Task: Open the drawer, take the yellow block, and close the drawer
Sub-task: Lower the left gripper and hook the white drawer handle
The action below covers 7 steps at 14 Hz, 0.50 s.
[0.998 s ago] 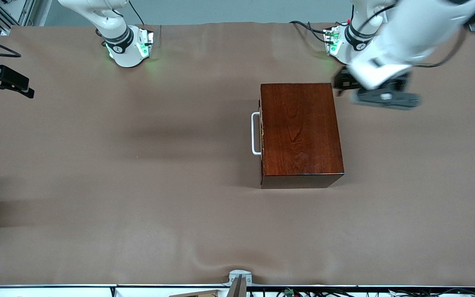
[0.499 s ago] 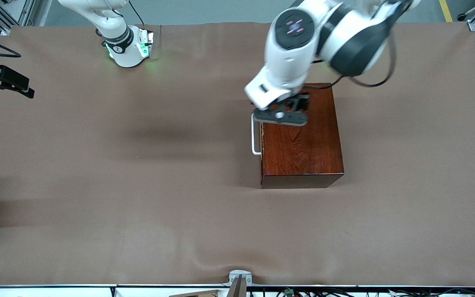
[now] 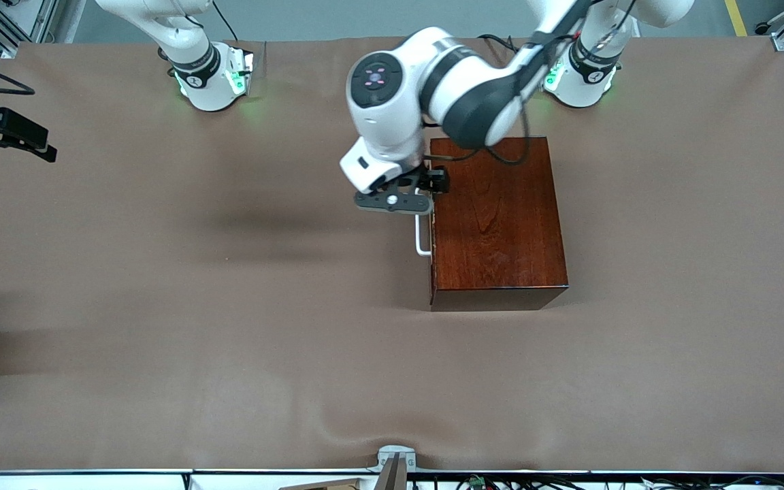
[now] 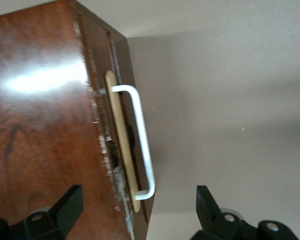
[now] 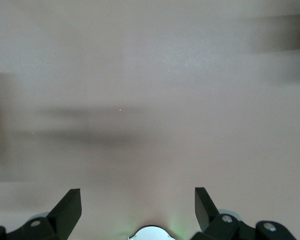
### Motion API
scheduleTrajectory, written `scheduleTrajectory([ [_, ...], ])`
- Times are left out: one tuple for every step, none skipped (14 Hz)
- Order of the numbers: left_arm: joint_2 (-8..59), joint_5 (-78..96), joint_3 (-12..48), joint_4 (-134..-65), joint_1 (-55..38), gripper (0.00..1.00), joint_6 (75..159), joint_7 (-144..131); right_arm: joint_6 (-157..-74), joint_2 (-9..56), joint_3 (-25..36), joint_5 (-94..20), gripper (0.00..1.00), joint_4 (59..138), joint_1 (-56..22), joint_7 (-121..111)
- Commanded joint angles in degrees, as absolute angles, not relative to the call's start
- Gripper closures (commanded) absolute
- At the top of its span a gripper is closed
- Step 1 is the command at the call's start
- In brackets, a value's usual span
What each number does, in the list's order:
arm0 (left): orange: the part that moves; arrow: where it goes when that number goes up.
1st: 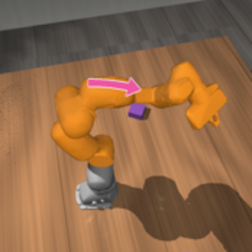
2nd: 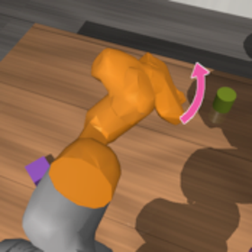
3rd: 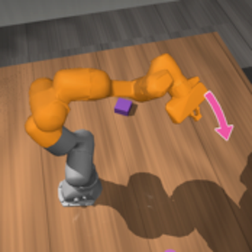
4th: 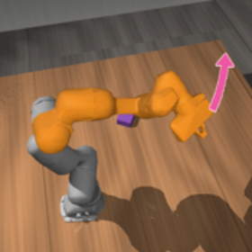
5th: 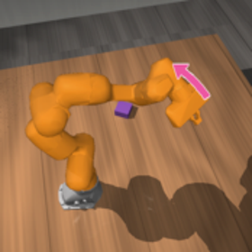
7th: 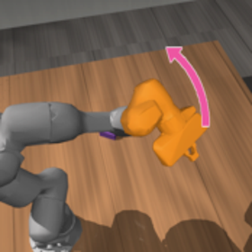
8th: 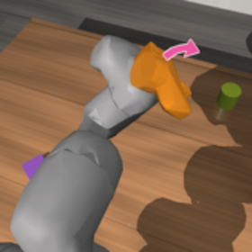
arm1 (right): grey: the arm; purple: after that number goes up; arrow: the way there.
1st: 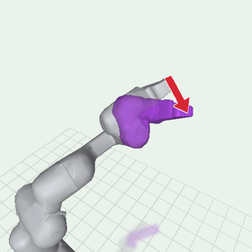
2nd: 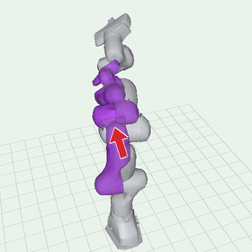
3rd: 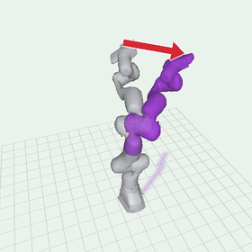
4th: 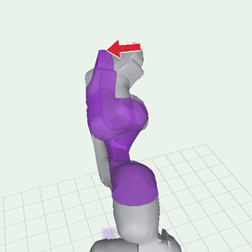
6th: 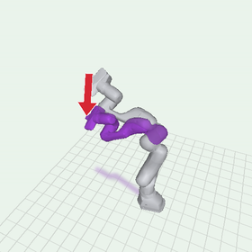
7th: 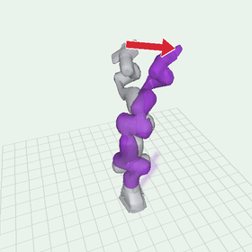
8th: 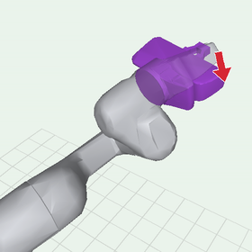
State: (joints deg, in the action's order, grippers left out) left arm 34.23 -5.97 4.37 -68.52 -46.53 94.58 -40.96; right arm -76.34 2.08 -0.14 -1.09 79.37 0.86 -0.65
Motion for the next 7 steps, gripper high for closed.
scheduleTrajectory([
  [37.61,-7.38,1.76,-65.57,-49.48,0.0,95.27,-42.8,-76.46,1.14,-0.35,-0.7,0.0,80.24,1.05,-0.97],
  [38.31,-7.38,1.67,-65.57,-49.66,0.0,95.8,-43.24,-76.46,1.14,-0.35,-0.79,0.0,80.24,1.05,-0.97],
  [38.67,-7.38,1.32,-65.57,-50.27,0.0,96.32,-44.03,-76.46,1.14,-0.35,-0.79,0.0,80.24,1.05,-0.97],
  [38.85,-7.38,1.14,-65.65,-50.45,0.0,96.76,-44.38,-76.46,1.14,-0.35,-0.7,0.0,80.24,1.05,-0.97],
  [39.28,-7.38,1.14,-65.74,-50.45,0.0,96.77,-44.91,-76.46,1.14,-0.35,-0.79,0.0,80.24,0.97,-0.97],
  [39.55,-7.38,1.23,-65.83,-50.45,0.0,96.77,-45.43,-76.46,1.14,-0.35,-0.79,0.0,80.24,1.05,-0.97],
  [39.64,-7.47,1.23,-66.09,-50.45,0.0,96.77,-45.96,-76.46,1.14,-0.35,-0.7,0.0,80.24,1.05,-0.97],
])
